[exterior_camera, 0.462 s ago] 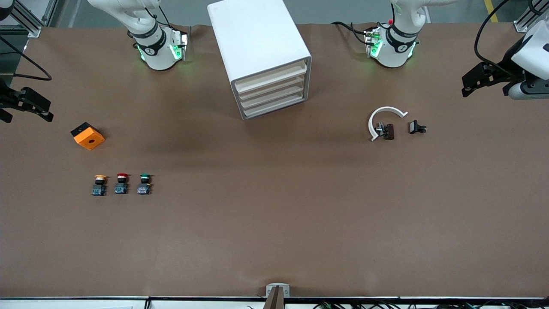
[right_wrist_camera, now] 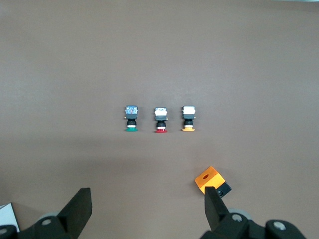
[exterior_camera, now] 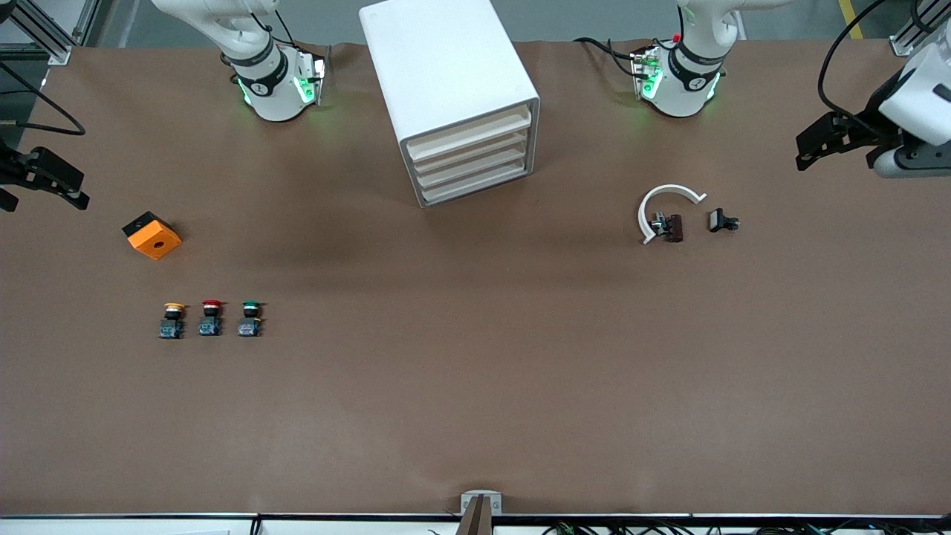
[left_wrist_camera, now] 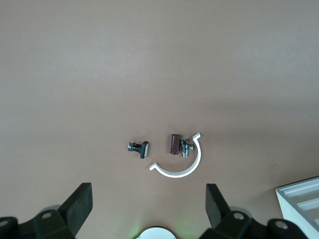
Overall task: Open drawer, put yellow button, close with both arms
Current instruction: 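Reach the left gripper toward the drawer while the right gripper reaches the buttons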
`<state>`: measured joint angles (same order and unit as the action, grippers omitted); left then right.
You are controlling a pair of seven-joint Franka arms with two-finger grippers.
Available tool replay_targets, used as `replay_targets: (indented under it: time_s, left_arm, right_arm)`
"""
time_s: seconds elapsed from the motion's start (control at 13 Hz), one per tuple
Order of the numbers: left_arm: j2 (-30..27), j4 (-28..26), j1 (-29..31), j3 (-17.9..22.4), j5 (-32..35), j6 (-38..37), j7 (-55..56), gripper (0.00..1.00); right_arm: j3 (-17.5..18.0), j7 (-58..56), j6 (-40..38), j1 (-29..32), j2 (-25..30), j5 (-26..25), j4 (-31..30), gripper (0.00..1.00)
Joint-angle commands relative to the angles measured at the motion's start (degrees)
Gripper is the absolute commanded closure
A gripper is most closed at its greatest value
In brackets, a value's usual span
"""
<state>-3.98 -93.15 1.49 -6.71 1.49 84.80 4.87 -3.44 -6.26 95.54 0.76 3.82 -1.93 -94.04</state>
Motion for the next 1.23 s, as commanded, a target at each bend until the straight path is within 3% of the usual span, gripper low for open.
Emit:
replay_targets:
  time_s: [0.0,0.23,0.46,0.85,1.15]
  left_arm:
    - [5.8,1.5,-0.3,-0.2,-1.7,-0.4,-0.9,0.0]
    - [12.4,1.4,-0.4,-0.3,-8.0,2.5,3.3,0.0]
    - [19.4,1.2,-4.8,-0.4,-9.3,6.3,17.6,0.0]
    - [29.5,2.0,-17.1,-0.6,-11.0,11.5,56.3,0.0]
    - [34.6,4.1,-24.8,-0.6,-18.9,11.4,83.7,0.0]
  right_arm:
    - [0.1,-0.3,-0.4,0.4,0.5,0.9,0.2,0.0]
    - [0.1,-0.4,-0.4,0.3,0.4,0.9,0.2,0.0]
    - [0.2,-0.5,-0.4,0.0,0.2,0.9,0.1,0.0]
    - [0.3,-0.6,0.0,-4.1,-4.0,0.3,0.1,0.0]
    - [0.2,-0.7,0.2,-5.6,-8.5,-2.1,0.1,0.0]
